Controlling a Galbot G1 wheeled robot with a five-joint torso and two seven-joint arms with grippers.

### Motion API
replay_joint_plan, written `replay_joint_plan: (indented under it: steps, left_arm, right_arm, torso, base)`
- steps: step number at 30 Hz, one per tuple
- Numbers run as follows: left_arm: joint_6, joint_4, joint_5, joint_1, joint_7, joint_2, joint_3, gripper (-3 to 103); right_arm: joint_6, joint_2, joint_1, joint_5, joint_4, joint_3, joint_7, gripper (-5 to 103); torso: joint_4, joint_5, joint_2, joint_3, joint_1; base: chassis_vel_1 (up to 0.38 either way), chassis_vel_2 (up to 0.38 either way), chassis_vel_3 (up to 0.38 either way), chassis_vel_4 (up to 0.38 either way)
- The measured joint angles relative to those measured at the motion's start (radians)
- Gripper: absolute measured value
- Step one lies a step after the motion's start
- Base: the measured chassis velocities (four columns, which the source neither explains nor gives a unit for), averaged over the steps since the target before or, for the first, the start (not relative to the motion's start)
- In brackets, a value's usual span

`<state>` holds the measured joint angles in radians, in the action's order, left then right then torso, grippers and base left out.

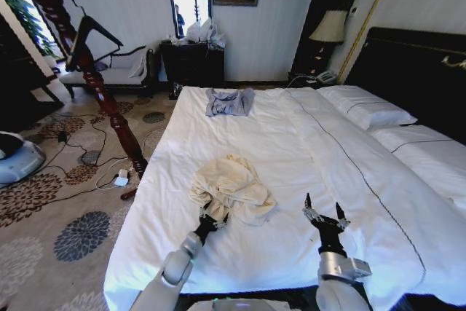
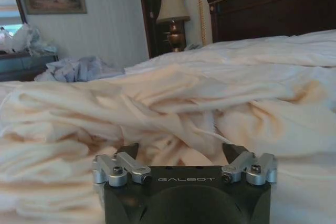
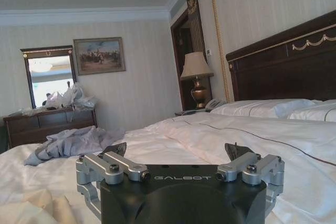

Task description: Pick up the clothes from the bed and hang them on the clothes hanger.

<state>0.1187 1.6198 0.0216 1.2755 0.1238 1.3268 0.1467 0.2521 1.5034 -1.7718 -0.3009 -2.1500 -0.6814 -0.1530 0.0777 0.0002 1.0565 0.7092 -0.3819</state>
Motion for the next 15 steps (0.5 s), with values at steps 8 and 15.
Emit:
replay_joint_plan:
  steps: [8, 15]
  left_arm:
    - [0.0, -0.055, -0.008, -0.087, -0.011, 0.019, -0.003, 62]
    - [0.0, -0.037, -0.008, -0.081, -0.011, 0.0, -0.006, 35]
  right_arm:
    - [0.006, -0.002, -0.008, 0.008, 0.004, -0.002, 0.0, 100]
    - [0.015, -0.004, -0.005, 0.016, 0.016, -0.001, -0.003, 100]
  torso:
    - [0.0, -0.0001, 0.0, 0.0, 0.0]
    - [0.0, -0.0002, 0.0, 0.0, 0.0]
  base:
    - [0.0, 0.0, 0.0, 0.0]
    - [0.0, 0.0, 0.0, 0.0]
